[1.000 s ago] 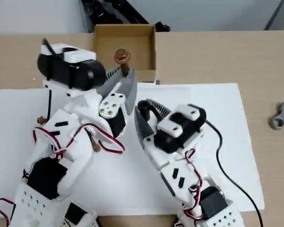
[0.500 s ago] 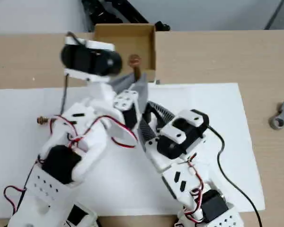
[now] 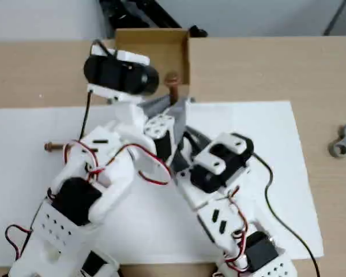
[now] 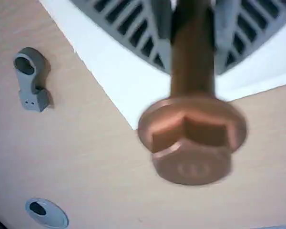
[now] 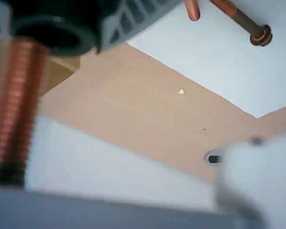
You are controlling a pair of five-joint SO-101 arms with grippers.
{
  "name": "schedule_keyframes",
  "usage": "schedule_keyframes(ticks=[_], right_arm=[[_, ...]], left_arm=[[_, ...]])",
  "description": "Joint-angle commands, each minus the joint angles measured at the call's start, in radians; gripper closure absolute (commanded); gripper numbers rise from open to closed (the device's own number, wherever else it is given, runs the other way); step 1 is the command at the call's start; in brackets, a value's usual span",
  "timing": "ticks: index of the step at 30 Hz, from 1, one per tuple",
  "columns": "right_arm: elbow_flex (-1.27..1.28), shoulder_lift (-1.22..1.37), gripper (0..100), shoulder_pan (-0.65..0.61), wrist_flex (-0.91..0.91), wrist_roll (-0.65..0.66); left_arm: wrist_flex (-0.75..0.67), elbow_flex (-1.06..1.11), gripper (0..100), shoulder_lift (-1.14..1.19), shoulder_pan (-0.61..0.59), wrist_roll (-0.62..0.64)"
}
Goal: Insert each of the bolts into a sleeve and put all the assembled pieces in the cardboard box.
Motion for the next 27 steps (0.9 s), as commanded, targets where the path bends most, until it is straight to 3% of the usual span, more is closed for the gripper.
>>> schedule_keyframes(ticks=[1,14,27], right_arm=[[-0.009,-0.021,98.7,-0.001,-0.022,0.0],[-0.011,-0.021,98.7,-0.001,-0.022,0.0],[-0.014,-0.021,98.8,-0.001,-0.024,0.0]], left_arm=[[0.031,-0.062,99,0.0,0.006,0.003],[0.049,-0.067,99,0.008,0.008,0.002],[0.049,0.062,99,0.0,0.008,-0.003]])
